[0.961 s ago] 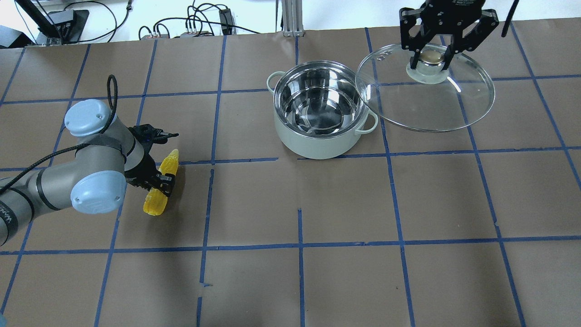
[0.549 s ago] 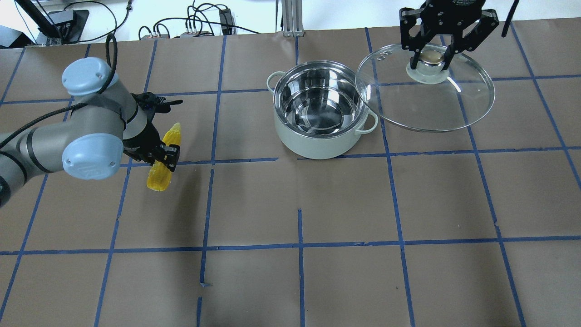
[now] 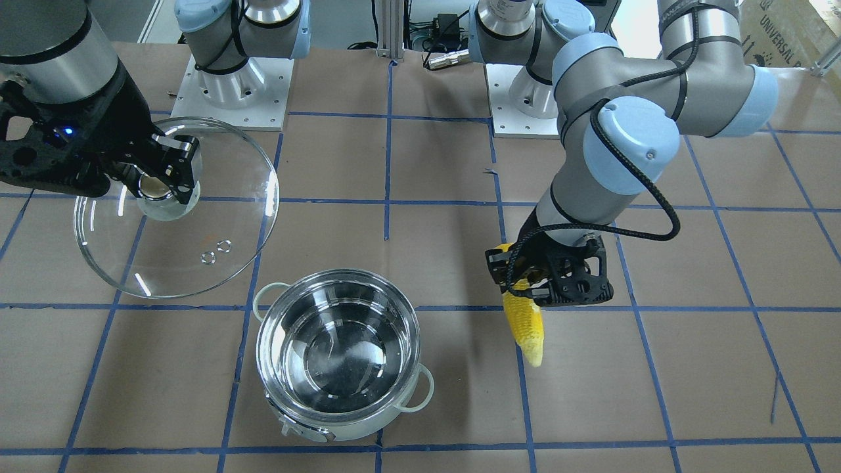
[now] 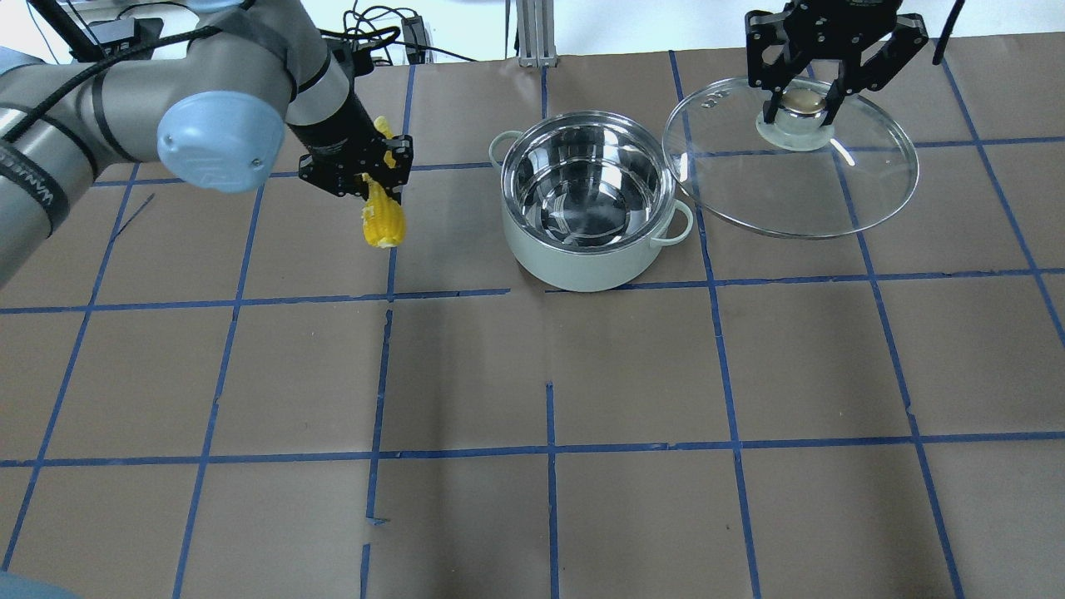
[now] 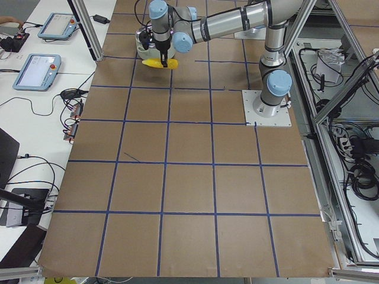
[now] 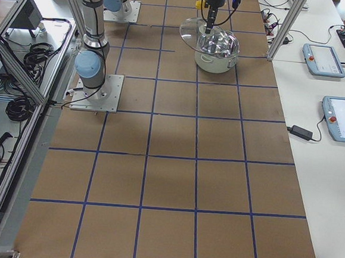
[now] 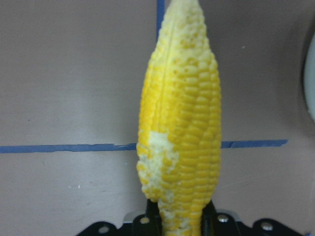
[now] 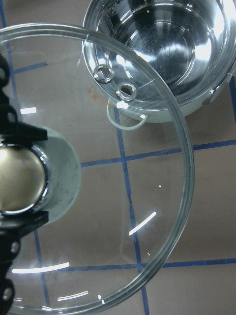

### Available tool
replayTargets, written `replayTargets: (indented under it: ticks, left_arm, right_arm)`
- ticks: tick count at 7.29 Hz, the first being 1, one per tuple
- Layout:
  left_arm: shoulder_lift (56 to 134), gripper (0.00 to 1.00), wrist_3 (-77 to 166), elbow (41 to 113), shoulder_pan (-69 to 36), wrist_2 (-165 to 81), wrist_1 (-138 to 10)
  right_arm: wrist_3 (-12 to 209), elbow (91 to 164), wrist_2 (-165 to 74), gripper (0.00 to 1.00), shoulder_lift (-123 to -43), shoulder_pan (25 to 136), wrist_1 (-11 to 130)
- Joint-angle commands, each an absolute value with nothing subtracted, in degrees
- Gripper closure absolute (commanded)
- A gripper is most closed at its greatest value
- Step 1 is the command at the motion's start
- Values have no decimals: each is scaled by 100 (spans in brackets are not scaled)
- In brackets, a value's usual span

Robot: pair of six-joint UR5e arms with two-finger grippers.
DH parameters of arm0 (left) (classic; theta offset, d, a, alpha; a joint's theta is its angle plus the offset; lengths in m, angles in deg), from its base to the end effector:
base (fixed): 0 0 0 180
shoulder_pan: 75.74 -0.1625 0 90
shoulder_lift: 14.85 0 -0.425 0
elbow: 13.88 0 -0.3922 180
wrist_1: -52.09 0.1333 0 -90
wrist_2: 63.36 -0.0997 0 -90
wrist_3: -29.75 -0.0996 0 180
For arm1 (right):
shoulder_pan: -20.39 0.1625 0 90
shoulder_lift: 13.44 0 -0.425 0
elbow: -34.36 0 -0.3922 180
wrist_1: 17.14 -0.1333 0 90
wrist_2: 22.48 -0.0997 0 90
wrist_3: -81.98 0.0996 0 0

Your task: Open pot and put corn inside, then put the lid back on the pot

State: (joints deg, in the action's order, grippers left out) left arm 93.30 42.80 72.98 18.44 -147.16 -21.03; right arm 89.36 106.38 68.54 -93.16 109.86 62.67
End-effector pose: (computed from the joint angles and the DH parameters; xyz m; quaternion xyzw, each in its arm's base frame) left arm -0.1884 -0.6020 0.3691 0.0763 -0.9955 0.0080 0.0559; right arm 0.1263 -0.5610 0.5294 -0.0688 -0.9974 -0.0212 0.0102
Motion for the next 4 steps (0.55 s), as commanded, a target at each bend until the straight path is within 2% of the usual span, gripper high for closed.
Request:
replayTargets:
  ticks: [1,2,4]
  left_arm:
    - [10148,90,5905,6105,2609,-14545,-2156]
    - [10447,90,6328,5673,2803,-14545,-2234]
    - [10835,90,6490,5424,3059,-14528,-2253]
  right_arm:
    - [8822,10643,6848,66,-9316,10768,6258]
    - [8665,10643,6857,66,-9316,10609,6249]
    - [8567,10643,6857,66,-9324,10476,6240]
